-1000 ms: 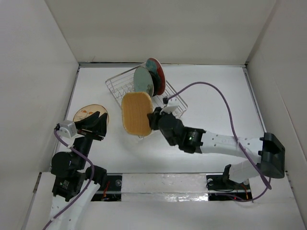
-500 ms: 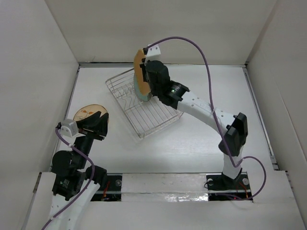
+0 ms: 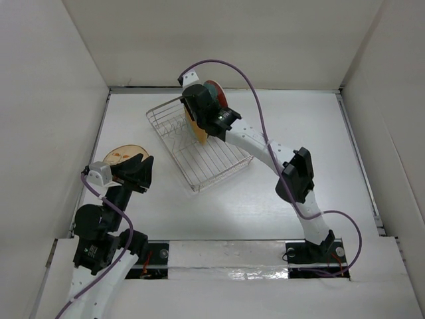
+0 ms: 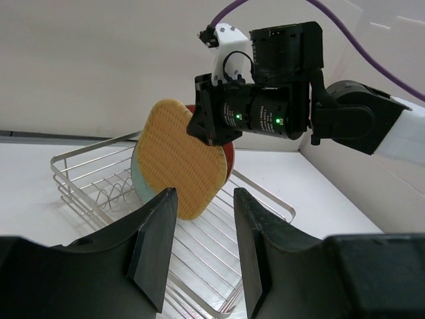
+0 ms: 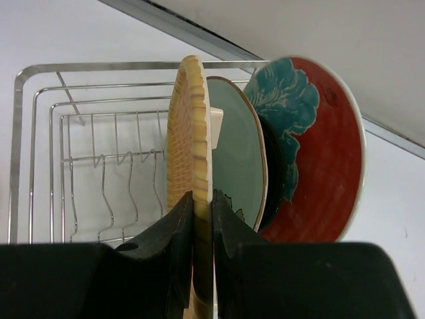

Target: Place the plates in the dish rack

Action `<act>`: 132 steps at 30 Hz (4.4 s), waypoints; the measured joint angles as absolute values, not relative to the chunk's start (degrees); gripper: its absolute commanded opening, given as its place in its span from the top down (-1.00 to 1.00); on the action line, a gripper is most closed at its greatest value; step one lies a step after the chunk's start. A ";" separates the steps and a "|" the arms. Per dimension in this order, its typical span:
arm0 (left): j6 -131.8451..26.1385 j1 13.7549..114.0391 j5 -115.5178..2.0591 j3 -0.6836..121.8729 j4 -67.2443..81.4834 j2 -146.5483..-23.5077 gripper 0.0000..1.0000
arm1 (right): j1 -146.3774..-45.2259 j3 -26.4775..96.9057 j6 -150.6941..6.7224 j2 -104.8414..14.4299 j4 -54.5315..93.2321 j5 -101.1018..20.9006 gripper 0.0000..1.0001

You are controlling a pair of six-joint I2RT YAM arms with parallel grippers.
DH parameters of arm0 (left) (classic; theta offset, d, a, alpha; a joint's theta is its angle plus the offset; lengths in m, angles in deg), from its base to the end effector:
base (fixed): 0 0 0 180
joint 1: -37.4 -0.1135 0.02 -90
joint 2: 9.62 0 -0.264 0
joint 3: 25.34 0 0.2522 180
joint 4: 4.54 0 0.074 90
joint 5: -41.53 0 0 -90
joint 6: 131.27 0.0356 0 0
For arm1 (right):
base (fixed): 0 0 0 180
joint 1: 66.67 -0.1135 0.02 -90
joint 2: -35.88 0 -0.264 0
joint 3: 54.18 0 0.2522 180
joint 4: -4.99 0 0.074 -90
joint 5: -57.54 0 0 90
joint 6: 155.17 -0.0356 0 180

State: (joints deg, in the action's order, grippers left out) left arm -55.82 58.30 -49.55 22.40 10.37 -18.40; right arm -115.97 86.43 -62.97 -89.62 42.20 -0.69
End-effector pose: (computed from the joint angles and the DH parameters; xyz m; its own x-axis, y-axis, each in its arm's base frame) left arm 0.0514 -0.0203 0.3570 0.2749 -0.3738 -0.8858 0.4564 0.8616 -0.2220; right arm 0.3490 0.3770 0.3549 -0.2326 -0.3205 -0.9182 -0.3356 0.9126 -0.2335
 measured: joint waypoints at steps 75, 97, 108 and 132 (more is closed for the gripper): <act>-56.56 58.52 -41.09 22.40 10.37 -13.57 0.52 | -132.78 79.63 -122.67 -111.04 21.37 -12.17 -0.26; -56.54 58.72 -41.16 22.40 10.39 -13.57 0.52 | -131.78 65.36 -120.70 -104.17 10.83 -18.70 1.00; -56.54 58.72 -41.18 22.40 10.37 -13.57 0.52 | -133.07 53.88 -116.39 -96.94 11.44 -20.73 -0.07; -56.48 58.72 -41.00 22.40 10.50 -11.03 0.52 | -133.52 56.85 -120.87 -102.25 5.21 -27.90 1.00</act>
